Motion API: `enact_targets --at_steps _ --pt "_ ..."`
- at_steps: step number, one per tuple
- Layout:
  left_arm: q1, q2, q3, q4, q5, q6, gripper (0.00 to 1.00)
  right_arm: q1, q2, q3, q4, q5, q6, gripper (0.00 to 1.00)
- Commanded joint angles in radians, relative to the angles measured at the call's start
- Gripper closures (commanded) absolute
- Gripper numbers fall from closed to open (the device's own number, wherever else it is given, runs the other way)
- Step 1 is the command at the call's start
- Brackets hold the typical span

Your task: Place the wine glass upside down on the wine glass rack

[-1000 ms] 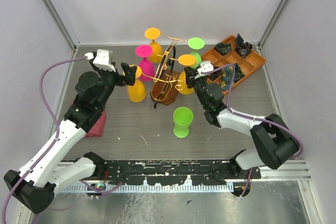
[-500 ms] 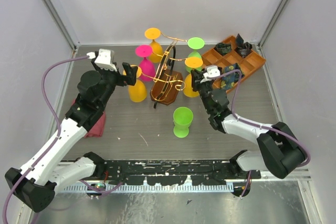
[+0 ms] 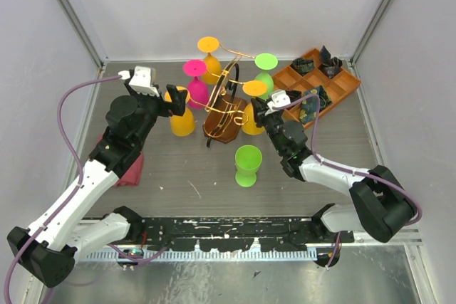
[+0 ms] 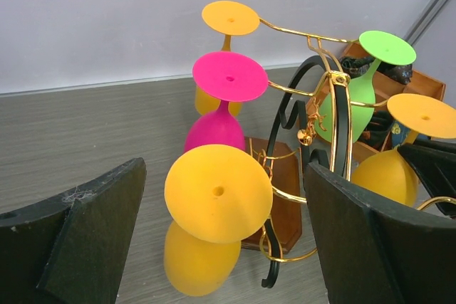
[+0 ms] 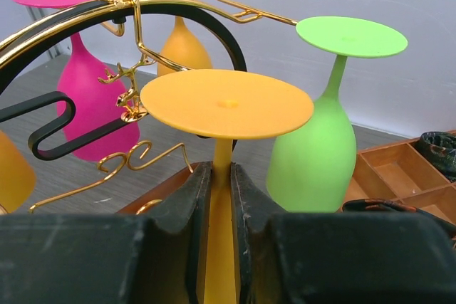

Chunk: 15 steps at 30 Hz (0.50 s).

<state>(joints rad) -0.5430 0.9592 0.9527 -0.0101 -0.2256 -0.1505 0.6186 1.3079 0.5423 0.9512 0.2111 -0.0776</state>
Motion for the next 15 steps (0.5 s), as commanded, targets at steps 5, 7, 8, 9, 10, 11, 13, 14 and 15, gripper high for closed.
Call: enact_targets --at_steps 5,7,8,9,10,11,13,14,15 --pt "0.005 0.002 0.0 0.002 0.011 -0.011 0.02 0.016 -0.077 0.012 -0.05 0.064 -0.02 0.65" --pt "0.005 0.004 0.005 0.001 0.014 -0.012 0.02 0.016 -0.101 0.0 -0.065 0.082 -0.024 0.59" --pt "0.005 0.004 0.009 0.0 0.017 -0.013 0.02 0.016 -0.113 -0.006 -0.073 0.09 -0.026 0.57" --pt "0.004 0.004 0.014 -0.002 0.019 -0.012 0.02 0.016 -0.123 -0.014 -0.083 0.099 -0.027 0.55" --pt "0.005 0.005 0.022 -0.001 0.024 -0.011 0.02 0.016 -0.135 -0.021 -0.091 0.107 -0.028 0.53" --pt "0.005 0.006 0.031 -0.001 0.031 -0.009 0.02 0.016 -0.146 -0.03 -0.1 0.116 -0.028 0.52" --pt "0.004 0.008 0.057 -0.001 0.064 0.001 0.02 0.016 -0.177 -0.047 -0.119 0.13 -0.028 0.5" --pt "0.005 0.008 0.069 -0.001 0.088 0.007 0.02 0.016 -0.195 -0.056 -0.133 0.137 -0.024 0.5" --pt "0.005 0.007 0.084 -0.002 0.115 0.015 0.02 0.016 -0.216 -0.068 -0.149 0.145 -0.019 0.49"
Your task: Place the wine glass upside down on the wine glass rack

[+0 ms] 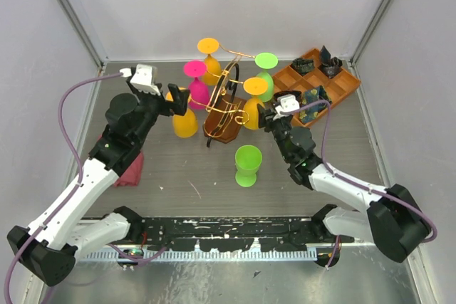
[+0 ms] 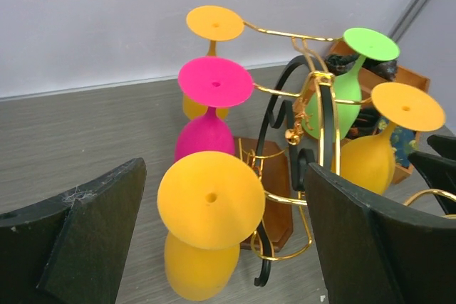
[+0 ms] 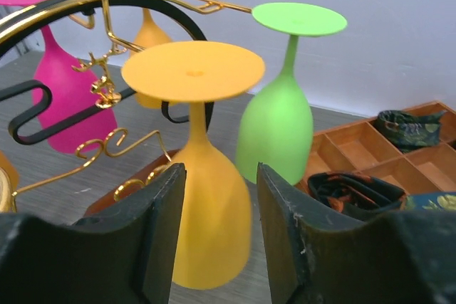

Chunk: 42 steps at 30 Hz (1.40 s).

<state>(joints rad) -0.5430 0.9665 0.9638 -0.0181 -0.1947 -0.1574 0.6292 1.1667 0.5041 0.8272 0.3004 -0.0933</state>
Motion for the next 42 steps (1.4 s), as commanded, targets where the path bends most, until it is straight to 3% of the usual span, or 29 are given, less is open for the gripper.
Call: enact_targets --at_steps 1,4,10,17,23,34,42 --pt "0.005 0.001 0.087 0.005 0.117 0.028 0.02 0.006 -0.095 -0.041 -0.039 0.066 0.003 0.49" --pt "0.005 0.006 0.129 -0.025 0.214 0.057 0.02 0.005 -0.175 -0.063 -0.119 0.096 0.028 0.48" --pt "-0.042 0.043 0.189 -0.116 0.299 0.134 0.02 0.005 -0.285 0.059 -0.564 0.211 0.19 0.47" --pt "-0.353 0.147 0.29 -0.226 0.127 0.344 0.02 0.005 -0.276 0.299 -1.043 0.399 0.372 0.42" --pt "-0.51 0.16 0.293 -0.302 0.114 0.364 0.02 -0.005 -0.229 0.432 -1.366 0.468 0.507 0.23" --pt "-0.727 0.287 0.326 -0.506 0.019 0.367 0.0 -0.04 -0.318 0.372 -1.443 0.406 0.583 0.18" --pt "-0.786 0.486 0.421 -0.618 -0.059 0.324 0.14 -0.04 -0.394 0.38 -1.523 0.416 0.592 0.19"
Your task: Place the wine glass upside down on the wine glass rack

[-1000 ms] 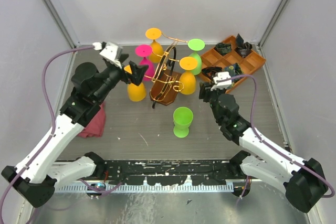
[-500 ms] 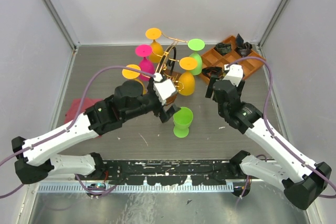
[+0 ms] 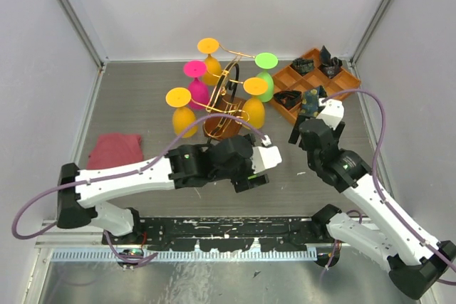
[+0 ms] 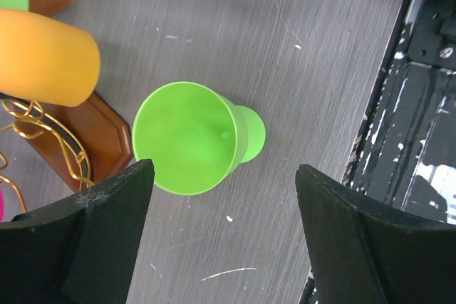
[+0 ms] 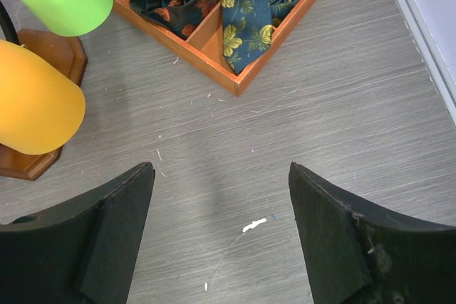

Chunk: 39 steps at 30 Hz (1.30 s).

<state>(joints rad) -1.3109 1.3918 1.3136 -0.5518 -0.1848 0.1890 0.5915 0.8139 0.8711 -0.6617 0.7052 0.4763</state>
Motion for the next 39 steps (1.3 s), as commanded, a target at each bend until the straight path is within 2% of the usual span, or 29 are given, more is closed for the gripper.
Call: enact_targets --at_steps 1,12,18,23,29,34,39 --pt "-0.02 0.083 0.083 -0.094 -0.083 -0.029 0.17 -0.003 -0.05 0.015 -0.039 0.01 0.022 0.19" --pt "-0.027 0.245 0.157 -0.155 -0.106 -0.066 0.37 -0.002 -0.124 0.026 -0.098 0.008 0.023 0.22" --pt "-0.027 0.285 0.156 -0.137 -0.11 -0.088 0.49 -0.002 -0.165 0.033 -0.126 0.016 0.023 0.22" --pt "-0.027 0.309 0.167 -0.136 -0.111 -0.092 0.68 -0.002 -0.182 0.037 -0.15 0.024 0.028 0.23" --pt "-0.027 0.316 0.162 -0.13 -0.117 -0.095 0.99 -0.003 -0.193 0.038 -0.164 0.036 0.032 0.23" --pt "-0.027 0.262 0.171 -0.113 -0.134 -0.098 1.0 -0.002 -0.198 0.039 -0.166 0.035 0.036 0.23" --pt "-0.027 0.115 0.221 -0.065 -0.086 -0.107 1.0 -0.002 -0.181 0.038 -0.145 -0.006 0.041 0.23"
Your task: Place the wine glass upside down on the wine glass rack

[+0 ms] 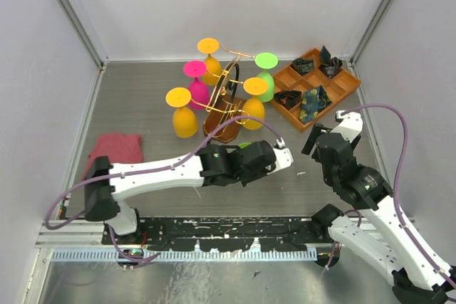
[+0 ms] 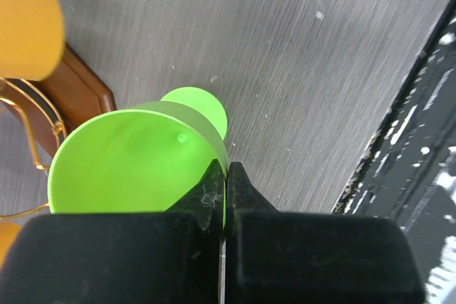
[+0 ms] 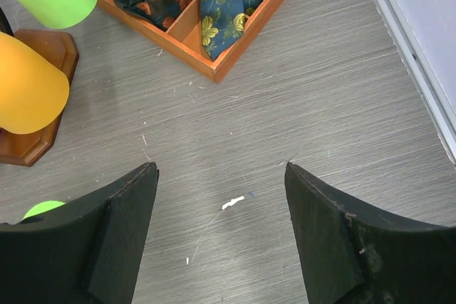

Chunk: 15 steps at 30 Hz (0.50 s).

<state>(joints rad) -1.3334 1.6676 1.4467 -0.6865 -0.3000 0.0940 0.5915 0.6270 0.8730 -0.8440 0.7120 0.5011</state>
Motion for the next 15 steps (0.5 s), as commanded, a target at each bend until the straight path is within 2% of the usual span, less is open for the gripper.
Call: enact_targets --at_steps 1,9,12,15 --pt "-0.004 -0.206 0.09 0.093 0.047 -0.016 1.0 -0.002 0.009 0.036 0.046 -0.029 0.017 0.23" --pt "-0.005 -0.588 -0.007 0.367 0.252 0.021 0.98 -0.002 0.025 0.08 0.111 -0.086 0.091 0.22" --pt "-0.005 -0.664 -0.003 0.402 0.231 0.086 1.0 -0.003 0.062 0.12 0.109 -0.061 0.099 0.21" --pt "-0.004 -0.699 -0.021 0.443 0.145 0.175 1.0 -0.002 0.12 0.168 0.114 -0.064 0.105 0.21"
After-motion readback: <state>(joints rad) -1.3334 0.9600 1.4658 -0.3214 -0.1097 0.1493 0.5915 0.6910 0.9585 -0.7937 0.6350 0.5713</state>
